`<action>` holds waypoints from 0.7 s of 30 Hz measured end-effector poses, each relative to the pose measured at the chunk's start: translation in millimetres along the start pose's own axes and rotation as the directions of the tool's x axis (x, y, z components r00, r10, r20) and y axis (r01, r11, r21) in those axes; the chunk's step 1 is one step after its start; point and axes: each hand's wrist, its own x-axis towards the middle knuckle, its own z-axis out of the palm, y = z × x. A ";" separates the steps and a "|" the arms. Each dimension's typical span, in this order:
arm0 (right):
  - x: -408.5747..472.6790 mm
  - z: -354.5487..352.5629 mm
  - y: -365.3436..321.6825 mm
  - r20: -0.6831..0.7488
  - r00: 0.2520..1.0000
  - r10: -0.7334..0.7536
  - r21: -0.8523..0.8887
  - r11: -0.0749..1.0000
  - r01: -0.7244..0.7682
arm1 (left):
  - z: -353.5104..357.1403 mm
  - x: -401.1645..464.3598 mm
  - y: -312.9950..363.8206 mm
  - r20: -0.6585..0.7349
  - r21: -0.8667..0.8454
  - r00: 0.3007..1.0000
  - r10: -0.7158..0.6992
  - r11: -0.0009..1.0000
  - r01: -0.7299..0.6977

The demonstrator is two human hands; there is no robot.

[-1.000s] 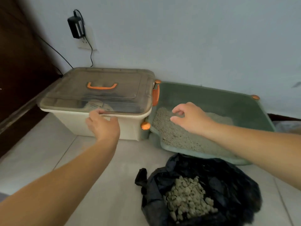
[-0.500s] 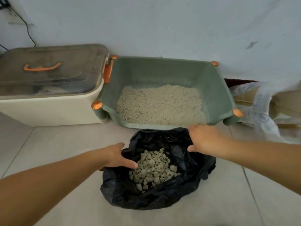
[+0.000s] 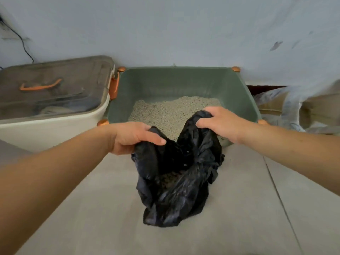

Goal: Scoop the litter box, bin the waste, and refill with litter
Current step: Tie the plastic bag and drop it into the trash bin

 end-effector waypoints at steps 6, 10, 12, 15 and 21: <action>13.5 -3.4 -21.7 -0.259 0.959 -0.113 0.039 0.991 0.128 | -4.8 -5.4 37.8 -0.266 0.121 0.930 0.253 0.966 -0.228; 13.6 -0.3 -36.3 -0.219 0.935 -0.279 -0.062 0.960 0.272 | -0.1 -5.6 50.2 -0.445 0.752 0.603 0.662 0.642 -0.149; 15.6 5.5 -42.7 -0.066 0.962 -0.263 -0.092 0.962 0.257 | 8.4 -7.3 51.9 -0.426 0.794 0.477 0.769 0.570 -0.210; 19.4 13.9 -47.0 0.098 0.968 -0.230 -0.091 0.967 0.239 | 18.5 -4.0 50.6 -0.369 0.817 0.398 0.840 0.497 -0.293; 28.0 3.0 -37.9 -0.170 0.942 -0.289 -0.084 0.957 0.278 | -1.8 6.0 30.8 -0.569 0.381 0.540 0.621 0.780 -0.496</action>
